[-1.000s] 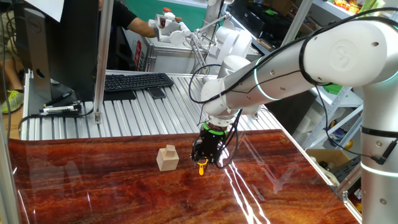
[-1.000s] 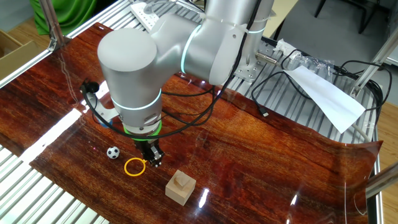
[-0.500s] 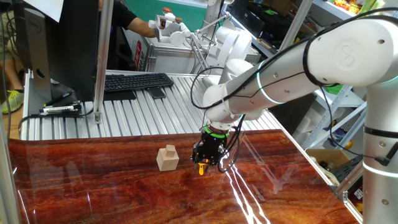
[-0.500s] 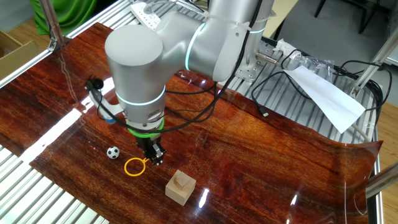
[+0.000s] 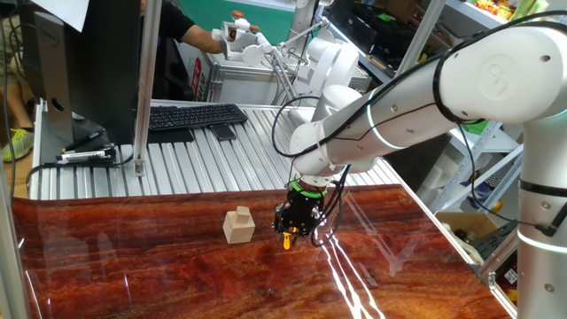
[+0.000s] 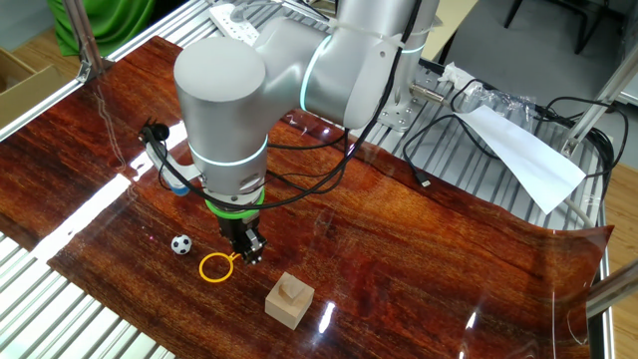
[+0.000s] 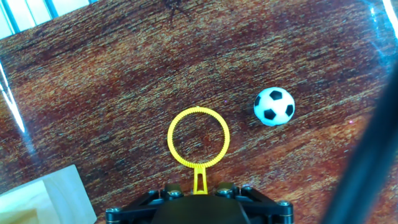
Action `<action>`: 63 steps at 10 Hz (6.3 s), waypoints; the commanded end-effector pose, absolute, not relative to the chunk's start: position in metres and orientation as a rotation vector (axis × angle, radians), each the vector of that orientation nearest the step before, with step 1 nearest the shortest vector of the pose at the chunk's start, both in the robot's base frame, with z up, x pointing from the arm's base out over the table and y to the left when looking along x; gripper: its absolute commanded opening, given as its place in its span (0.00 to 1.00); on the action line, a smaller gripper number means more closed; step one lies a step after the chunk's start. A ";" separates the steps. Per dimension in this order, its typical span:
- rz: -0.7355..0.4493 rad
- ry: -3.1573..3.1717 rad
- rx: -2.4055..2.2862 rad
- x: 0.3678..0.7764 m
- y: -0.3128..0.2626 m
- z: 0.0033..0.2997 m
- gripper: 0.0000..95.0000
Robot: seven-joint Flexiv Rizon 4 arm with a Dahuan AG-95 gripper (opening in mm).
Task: Attach the bubble ring to the ball
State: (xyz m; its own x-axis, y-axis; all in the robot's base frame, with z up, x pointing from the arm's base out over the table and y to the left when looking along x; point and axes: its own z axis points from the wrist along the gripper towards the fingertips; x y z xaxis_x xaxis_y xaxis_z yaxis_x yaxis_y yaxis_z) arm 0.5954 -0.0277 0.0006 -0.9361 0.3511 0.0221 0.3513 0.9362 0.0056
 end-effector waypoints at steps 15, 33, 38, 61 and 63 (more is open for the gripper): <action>-0.019 -3.129 -0.475 0.593 -0.028 0.004 0.00; 0.030 -3.155 -0.414 0.584 -0.035 0.035 0.00; 0.038 -3.146 -0.386 0.594 -0.041 0.051 0.00; 0.075 -3.156 -0.174 0.640 -0.084 0.063 0.00; 0.077 -3.157 -0.156 0.646 -0.091 0.063 0.00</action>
